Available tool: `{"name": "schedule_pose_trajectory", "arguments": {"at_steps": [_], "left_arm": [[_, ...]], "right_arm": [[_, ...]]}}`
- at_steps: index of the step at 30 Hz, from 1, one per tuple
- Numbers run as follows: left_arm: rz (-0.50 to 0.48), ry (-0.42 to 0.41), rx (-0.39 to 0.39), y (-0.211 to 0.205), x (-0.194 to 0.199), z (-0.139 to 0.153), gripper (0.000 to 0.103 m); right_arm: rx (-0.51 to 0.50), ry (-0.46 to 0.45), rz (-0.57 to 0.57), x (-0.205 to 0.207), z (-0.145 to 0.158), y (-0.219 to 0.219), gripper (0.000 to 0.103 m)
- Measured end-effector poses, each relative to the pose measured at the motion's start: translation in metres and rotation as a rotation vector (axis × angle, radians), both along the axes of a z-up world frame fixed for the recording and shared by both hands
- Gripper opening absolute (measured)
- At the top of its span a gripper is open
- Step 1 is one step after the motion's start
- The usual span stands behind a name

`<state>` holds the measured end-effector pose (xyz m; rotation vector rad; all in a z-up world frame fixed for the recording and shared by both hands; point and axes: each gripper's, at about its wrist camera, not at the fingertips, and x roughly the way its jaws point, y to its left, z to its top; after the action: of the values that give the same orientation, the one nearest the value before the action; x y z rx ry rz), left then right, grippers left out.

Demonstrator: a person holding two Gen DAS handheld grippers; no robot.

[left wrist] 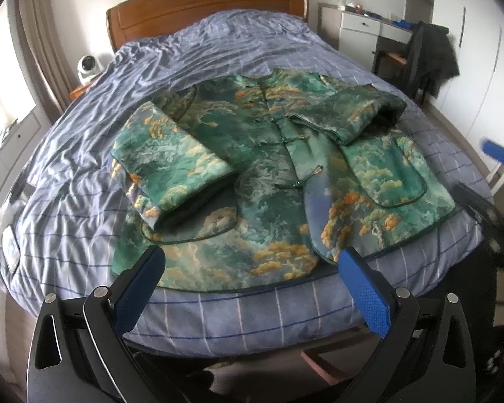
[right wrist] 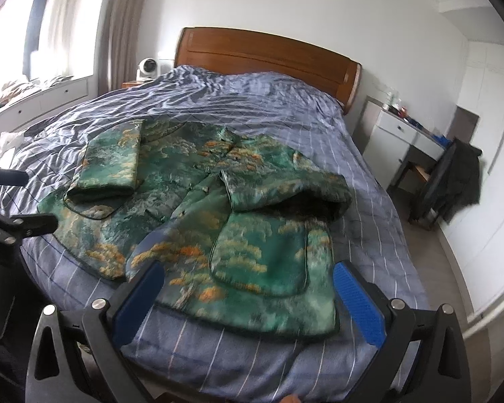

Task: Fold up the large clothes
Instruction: 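Grasp the folded-in sleeve with the right gripper and pull it outward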

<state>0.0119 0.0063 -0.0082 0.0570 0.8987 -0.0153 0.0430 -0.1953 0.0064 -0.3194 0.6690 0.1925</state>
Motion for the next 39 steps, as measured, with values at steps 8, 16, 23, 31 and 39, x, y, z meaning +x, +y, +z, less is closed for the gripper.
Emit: {"name": "schedule_pose_trajectory", "arguments": {"at_steps": [8, 16, 23, 31, 39], "left_arm": [[0.035, -0.017, 0.005, 0.005, -0.007, 0.004, 0.103], [0.117, 0.016, -0.007, 0.027, -0.012, -0.005, 0.102], [0.115, 0.03, -0.009, 0.028, -0.008, -0.012, 0.102], [0.099, 0.01, 0.032, 0.027, 0.005, -0.01, 0.102], [0.107, -0.035, 0.08, 0.053, 0.024, 0.003, 0.103]], "right_arm": [[-0.337, -0.035, 0.315, 0.122, -0.06, 0.036, 0.102], [-0.494, 0.165, 0.455, 0.239, -0.129, 0.045, 0.086], [-0.15, 0.162, 0.29, 0.233, -0.061, 0.001, 0.016], [0.122, -0.115, -0.106, 0.177, 0.054, -0.142, 0.017], [0.088, -0.134, -0.605, 0.165, 0.051, -0.293, 0.026]]}}
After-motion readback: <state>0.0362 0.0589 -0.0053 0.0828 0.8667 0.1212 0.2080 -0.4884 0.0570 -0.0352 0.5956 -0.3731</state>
